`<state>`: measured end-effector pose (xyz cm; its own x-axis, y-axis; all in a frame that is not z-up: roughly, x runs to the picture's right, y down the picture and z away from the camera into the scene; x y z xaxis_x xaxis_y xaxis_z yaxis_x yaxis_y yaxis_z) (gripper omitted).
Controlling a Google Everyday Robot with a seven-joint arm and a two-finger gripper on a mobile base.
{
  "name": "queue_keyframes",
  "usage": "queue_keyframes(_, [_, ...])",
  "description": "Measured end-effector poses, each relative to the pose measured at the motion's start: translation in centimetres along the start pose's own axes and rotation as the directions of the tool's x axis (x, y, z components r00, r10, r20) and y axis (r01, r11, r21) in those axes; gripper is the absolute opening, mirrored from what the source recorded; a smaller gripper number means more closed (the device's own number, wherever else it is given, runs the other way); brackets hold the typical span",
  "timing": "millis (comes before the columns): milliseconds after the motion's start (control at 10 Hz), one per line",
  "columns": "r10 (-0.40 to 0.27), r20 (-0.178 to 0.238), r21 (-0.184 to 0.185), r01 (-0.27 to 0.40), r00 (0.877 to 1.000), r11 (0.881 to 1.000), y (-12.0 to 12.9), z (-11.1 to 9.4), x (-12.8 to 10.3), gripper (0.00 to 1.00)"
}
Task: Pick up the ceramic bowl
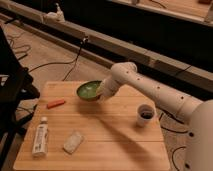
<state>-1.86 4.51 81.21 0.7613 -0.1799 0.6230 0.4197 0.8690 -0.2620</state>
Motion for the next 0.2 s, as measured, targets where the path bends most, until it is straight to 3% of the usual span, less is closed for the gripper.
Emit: queue_keyframes(200, [0.010, -0.007, 0.033, -0.010, 1.000, 0.999, -0.24, -1.72, -0.19, 0.00])
